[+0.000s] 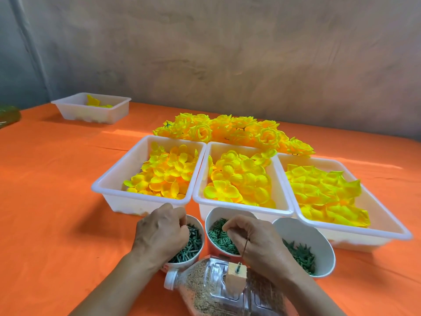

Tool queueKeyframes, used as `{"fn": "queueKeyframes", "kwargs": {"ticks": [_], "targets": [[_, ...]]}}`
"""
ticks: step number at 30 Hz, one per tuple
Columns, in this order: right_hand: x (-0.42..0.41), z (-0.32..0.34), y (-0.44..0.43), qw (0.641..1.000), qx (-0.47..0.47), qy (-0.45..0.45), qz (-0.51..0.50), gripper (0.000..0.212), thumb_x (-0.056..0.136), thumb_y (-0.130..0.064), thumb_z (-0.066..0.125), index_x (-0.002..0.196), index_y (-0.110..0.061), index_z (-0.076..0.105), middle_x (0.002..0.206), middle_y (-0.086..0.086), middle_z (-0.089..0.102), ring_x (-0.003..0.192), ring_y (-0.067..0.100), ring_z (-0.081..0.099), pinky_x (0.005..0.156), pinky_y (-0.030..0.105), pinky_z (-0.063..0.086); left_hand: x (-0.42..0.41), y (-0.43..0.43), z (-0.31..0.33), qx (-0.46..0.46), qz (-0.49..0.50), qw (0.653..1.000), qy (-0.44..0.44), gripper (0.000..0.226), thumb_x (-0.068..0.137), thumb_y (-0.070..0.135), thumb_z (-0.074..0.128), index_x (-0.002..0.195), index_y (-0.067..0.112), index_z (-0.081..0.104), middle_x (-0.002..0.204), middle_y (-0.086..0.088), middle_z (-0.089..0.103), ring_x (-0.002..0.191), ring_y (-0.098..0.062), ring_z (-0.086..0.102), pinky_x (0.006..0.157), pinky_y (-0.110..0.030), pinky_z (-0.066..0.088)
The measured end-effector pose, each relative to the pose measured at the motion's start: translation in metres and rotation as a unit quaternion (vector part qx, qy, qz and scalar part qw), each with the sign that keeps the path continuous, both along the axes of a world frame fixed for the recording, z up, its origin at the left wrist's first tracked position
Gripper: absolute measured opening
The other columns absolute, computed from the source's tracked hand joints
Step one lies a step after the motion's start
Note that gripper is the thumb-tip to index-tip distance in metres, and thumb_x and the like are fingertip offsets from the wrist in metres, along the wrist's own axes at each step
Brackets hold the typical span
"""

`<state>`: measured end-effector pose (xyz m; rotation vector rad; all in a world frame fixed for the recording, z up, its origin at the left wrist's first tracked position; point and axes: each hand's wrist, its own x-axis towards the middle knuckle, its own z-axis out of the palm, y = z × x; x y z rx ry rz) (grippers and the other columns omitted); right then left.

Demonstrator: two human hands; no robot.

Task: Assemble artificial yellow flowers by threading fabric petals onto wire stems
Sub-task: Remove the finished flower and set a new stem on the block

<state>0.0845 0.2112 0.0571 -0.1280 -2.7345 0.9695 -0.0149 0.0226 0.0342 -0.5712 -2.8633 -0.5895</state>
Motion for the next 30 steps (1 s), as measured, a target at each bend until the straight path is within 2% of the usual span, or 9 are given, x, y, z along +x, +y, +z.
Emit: {"fn": "queueKeyframes", "kwargs": {"ticks": [5, 8, 14, 18, 20, 22, 25, 27, 30], "targets": [[0.0, 0.0, 0.0, 1.0, -0.003, -0.001, 0.004, 0.014, 0.091, -0.021, 0.059, 0.095, -0.025, 0.073, 0.075, -0.017, 0.065, 0.064, -0.001, 0.054, 0.064, 0.021, 0.043, 0.002, -0.003, 0.006, 0.086, -0.003, 0.996, -0.019, 0.012, 0.081, 0.027, 0.055, 0.071, 0.026, 0.049, 0.079, 0.005, 0.05, 0.079, -0.023, 0.055, 0.065, -0.033, 0.041], [0.0, 0.001, 0.0, 1.0, -0.009, -0.004, 0.001, 0.015, 0.092, -0.022, 0.059, 0.095, -0.026, 0.073, 0.081, -0.016, 0.068, 0.068, -0.001, 0.057, 0.067, 0.022, 0.046, 0.002, -0.002, 0.009, 0.141, -0.002, 0.989, -0.035, 0.015, 0.086, 0.019, 0.055, 0.074, 0.024, 0.047, 0.071, 0.0, 0.058, 0.075, -0.028, 0.057, 0.069, -0.04, 0.048], [0.001, 0.001, -0.001, 1.0, -0.022, -0.004, -0.001, 0.014, 0.091, -0.022, 0.06, 0.095, -0.027, 0.073, 0.084, -0.013, 0.071, 0.072, 0.003, 0.062, 0.069, 0.027, 0.051, 0.003, 0.001, 0.015, 0.232, 0.003, 0.969, -0.083, 0.011, 0.091, 0.021, 0.057, 0.082, 0.026, 0.055, 0.072, 0.0, 0.066, 0.075, -0.021, 0.066, 0.073, -0.039, 0.052], [0.001, 0.0, 0.001, 0.999, -0.046, -0.001, 0.003, 0.015, 0.09, -0.021, 0.061, 0.091, -0.028, 0.073, 0.069, -0.02, 0.066, 0.059, 0.001, 0.056, 0.058, 0.021, 0.044, 0.004, 0.002, 0.022, 0.29, 0.001, 0.947, -0.136, 0.014, 0.086, 0.021, 0.064, 0.074, 0.027, 0.062, 0.059, 0.003, 0.064, 0.066, -0.022, 0.063, 0.069, -0.037, 0.054], [0.001, 0.001, 0.003, 0.998, -0.064, -0.003, -0.001, 0.014, 0.09, -0.021, 0.061, 0.089, -0.029, 0.073, 0.065, -0.026, 0.062, 0.058, -0.001, 0.054, 0.056, 0.016, 0.04, 0.005, 0.003, 0.028, 0.348, -0.007, 0.919, -0.188, 0.016, 0.088, 0.015, 0.065, 0.075, 0.023, 0.064, 0.057, 0.001, 0.064, 0.062, -0.02, 0.064, 0.067, -0.038, 0.057], [0.0, 0.003, 0.005, 0.996, -0.093, -0.006, -0.005, 0.014, 0.09, -0.022, 0.062, 0.089, -0.03, 0.073, 0.071, -0.023, 0.066, 0.063, 0.002, 0.058, 0.059, 0.018, 0.044, 0.007, 0.006, 0.035, 0.424, -0.021, 0.871, -0.247, 0.016, 0.092, 0.008, 0.062, 0.078, 0.016, 0.063, 0.062, -0.002, 0.064, 0.061, -0.015, 0.067, 0.059, -0.031, 0.057], [-0.001, 0.01, 0.005, 0.989, -0.146, 0.002, 0.002, 0.016, 0.09, -0.019, 0.063, 0.086, -0.032, 0.072, 0.072, -0.012, 0.069, 0.066, 0.008, 0.061, 0.062, 0.027, 0.046, 0.013, 0.011, 0.048, 0.516, -0.039, 0.794, -0.318, 0.016, 0.095, 0.006, 0.059, 0.081, 0.012, 0.062, 0.066, -0.002, 0.068, 0.061, -0.015, 0.069, 0.052, -0.023, 0.054], [-0.001, 0.017, 0.004, 0.985, -0.174, 0.019, 0.012, 0.019, 0.089, -0.016, 0.063, 0.085, -0.033, 0.072, 0.072, -0.004, 0.069, 0.068, 0.018, 0.062, 0.063, 0.035, 0.048, 0.017, 0.014, 0.057, 0.562, -0.047, 0.742, -0.362, 0.013, 0.095, 0.007, 0.059, 0.083, 0.012, 0.061, 0.07, -0.005, 0.071, 0.065, -0.018, 0.072, 0.052, -0.024, 0.055], [-0.001, 0.029, 0.002, 0.973, -0.222, 0.052, 0.033, 0.023, 0.09, -0.012, 0.064, 0.087, -0.033, 0.073, 0.077, 0.004, 0.071, 0.079, 0.029, 0.065, 0.075, 0.047, 0.052, 0.022, 0.019, 0.069, 0.61, -0.058, 0.67, -0.418, 0.006, 0.091, 0.007, 0.062, 0.087, 0.011, 0.061, 0.078, -0.011, 0.074, 0.07, -0.023, 0.074, 0.054, -0.028, 0.058]]}}
